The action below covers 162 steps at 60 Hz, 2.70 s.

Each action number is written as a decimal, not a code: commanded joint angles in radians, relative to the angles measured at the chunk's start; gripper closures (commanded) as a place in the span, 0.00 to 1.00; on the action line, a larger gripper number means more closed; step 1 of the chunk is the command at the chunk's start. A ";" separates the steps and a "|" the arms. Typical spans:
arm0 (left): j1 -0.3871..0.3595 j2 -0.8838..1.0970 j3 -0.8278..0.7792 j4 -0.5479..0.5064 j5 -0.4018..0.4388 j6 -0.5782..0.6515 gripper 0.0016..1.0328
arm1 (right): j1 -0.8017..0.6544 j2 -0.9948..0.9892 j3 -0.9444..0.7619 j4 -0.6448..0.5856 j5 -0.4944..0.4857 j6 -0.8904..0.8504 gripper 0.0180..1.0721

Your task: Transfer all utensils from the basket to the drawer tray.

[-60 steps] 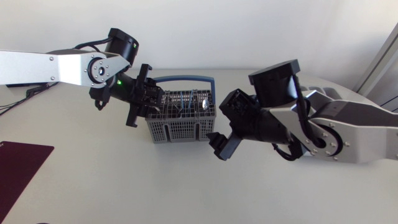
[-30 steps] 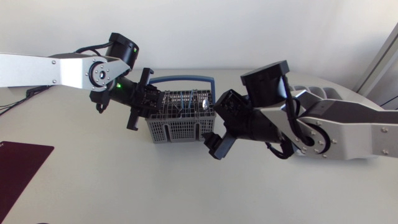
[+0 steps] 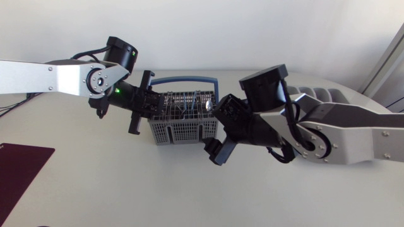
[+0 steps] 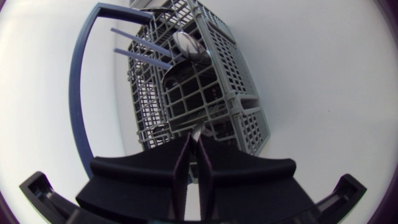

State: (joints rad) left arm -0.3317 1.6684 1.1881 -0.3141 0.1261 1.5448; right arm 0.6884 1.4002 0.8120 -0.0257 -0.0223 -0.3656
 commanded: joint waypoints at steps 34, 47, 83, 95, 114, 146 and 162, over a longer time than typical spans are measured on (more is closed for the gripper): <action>0.029 -0.256 -0.090 0.030 0.081 -0.107 0.97 | 0.043 -0.018 0.004 0.000 0.018 0.020 0.05; 0.039 -0.369 -0.131 0.035 0.110 -0.183 0.97 | 0.054 -0.053 -0.011 -0.002 0.028 0.020 0.05; -0.052 -0.444 -0.016 -0.207 0.110 -1.065 0.97 | 0.076 -0.233 -0.088 0.001 0.065 0.014 0.05; -0.101 -0.383 0.031 -0.275 0.198 -1.327 0.97 | 0.155 -0.241 -0.119 0.052 0.133 -0.021 0.06; -0.165 -0.331 0.039 -0.275 0.250 -1.540 0.97 | 0.221 -0.214 -0.131 0.165 0.236 -0.076 0.23; -0.222 -0.271 0.093 -0.324 0.302 -1.638 0.97 | 0.247 -0.150 -0.166 0.305 0.305 -0.174 0.63; -0.228 -0.266 0.099 -0.327 0.310 -1.646 0.97 | 0.246 -0.122 -0.162 0.328 0.331 -0.185 0.82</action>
State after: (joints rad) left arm -0.5480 1.3907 1.2522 -0.6315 0.4194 -0.0784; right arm 0.9279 1.2583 0.6674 0.2802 0.2924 -0.5293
